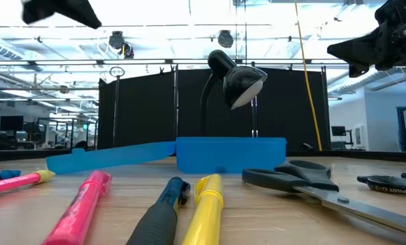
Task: Pick & place school supplies into a supply box
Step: Put the brown pencil into the blue supply box
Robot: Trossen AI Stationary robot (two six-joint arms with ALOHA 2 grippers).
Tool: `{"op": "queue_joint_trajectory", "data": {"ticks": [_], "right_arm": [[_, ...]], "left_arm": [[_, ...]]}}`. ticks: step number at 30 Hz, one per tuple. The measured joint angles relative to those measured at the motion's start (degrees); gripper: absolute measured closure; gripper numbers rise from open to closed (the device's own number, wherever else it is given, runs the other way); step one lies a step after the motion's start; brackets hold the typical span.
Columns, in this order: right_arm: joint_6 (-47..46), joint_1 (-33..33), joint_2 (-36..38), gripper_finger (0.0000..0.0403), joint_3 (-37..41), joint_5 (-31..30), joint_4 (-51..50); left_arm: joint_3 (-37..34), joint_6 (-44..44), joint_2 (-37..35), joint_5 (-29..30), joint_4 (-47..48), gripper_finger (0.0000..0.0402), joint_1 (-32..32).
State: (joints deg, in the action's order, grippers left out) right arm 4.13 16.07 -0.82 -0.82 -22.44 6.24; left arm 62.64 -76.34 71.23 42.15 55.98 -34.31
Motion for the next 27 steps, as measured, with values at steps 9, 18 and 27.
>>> {"op": "queue_joint_trajectory", "data": {"ticks": [9, 18, 27], "right_arm": [[-3.3, 0.0, 0.0, 0.0403, 0.0, 0.0, 0.3], [-3.5, 0.0, 0.0, 0.0403, 0.0, 0.0, 5.0], [-3.1, 0.0, 0.0, 0.0403, 0.0, -0.1, 9.9]], "left_arm": [[17.2, -29.7, 25.1, -22.2, 21.1, 0.0396, -3.5], [17.3, -30.9, 37.7, -26.3, 14.7, 0.0341, -4.1], [17.3, -30.2, 40.6, -34.2, 6.4, 0.0190, -3.6]]}}
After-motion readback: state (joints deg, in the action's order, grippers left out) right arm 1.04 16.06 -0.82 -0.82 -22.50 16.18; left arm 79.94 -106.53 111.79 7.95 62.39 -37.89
